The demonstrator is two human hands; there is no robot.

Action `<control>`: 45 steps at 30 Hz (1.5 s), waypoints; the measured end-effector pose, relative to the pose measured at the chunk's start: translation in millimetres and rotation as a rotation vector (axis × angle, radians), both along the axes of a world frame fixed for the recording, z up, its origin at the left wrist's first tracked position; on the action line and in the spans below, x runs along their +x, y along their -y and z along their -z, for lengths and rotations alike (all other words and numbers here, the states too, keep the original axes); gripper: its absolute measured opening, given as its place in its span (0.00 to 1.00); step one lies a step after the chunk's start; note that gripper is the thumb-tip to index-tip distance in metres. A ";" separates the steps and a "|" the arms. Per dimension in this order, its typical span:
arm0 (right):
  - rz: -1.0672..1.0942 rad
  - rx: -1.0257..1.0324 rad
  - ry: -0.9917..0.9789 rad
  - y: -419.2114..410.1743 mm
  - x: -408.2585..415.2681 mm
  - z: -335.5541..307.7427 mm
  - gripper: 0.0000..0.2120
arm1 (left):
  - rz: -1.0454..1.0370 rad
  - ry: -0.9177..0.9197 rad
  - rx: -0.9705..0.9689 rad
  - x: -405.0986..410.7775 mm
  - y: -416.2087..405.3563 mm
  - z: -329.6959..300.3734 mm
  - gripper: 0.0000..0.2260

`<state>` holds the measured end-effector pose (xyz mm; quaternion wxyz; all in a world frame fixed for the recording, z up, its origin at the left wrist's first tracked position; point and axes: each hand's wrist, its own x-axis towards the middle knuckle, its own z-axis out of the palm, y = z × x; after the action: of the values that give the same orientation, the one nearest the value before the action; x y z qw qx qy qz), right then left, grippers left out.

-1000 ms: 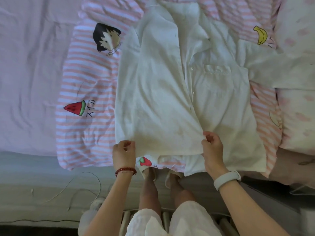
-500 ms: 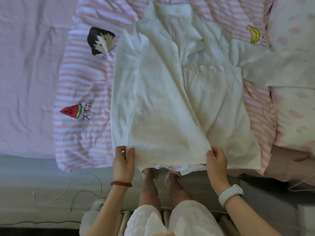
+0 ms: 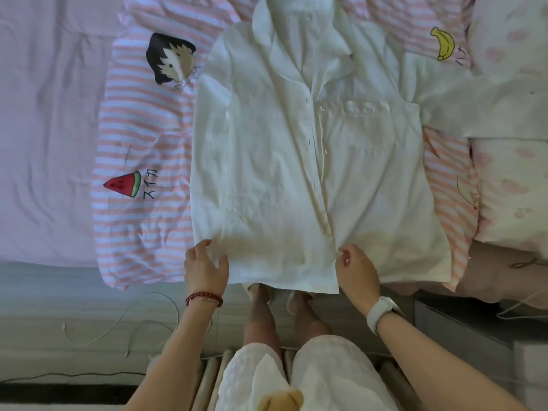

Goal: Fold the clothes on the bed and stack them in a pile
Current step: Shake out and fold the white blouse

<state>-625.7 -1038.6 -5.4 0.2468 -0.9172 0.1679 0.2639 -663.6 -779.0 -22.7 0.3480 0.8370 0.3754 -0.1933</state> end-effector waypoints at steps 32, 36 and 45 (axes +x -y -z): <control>-0.314 0.048 0.510 -131.5 427.2 24.4 0.11 | -0.058 0.349 0.162 400.3 -68.2 34.7 0.09; -0.341 -0.036 0.487 -114.1 442.3 21.9 0.10 | -0.117 0.318 0.154 406.9 -71.7 33.9 0.14; -0.637 0.177 0.798 -127.7 366.8 2.2 0.15 | -0.047 0.190 -0.088 342.4 -90.1 7.0 0.15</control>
<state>-258.9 -910.9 -7.6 0.2756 -0.9277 -0.2500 -0.0311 -321.2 -688.9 -29.8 0.4227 0.8265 0.3516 -0.1211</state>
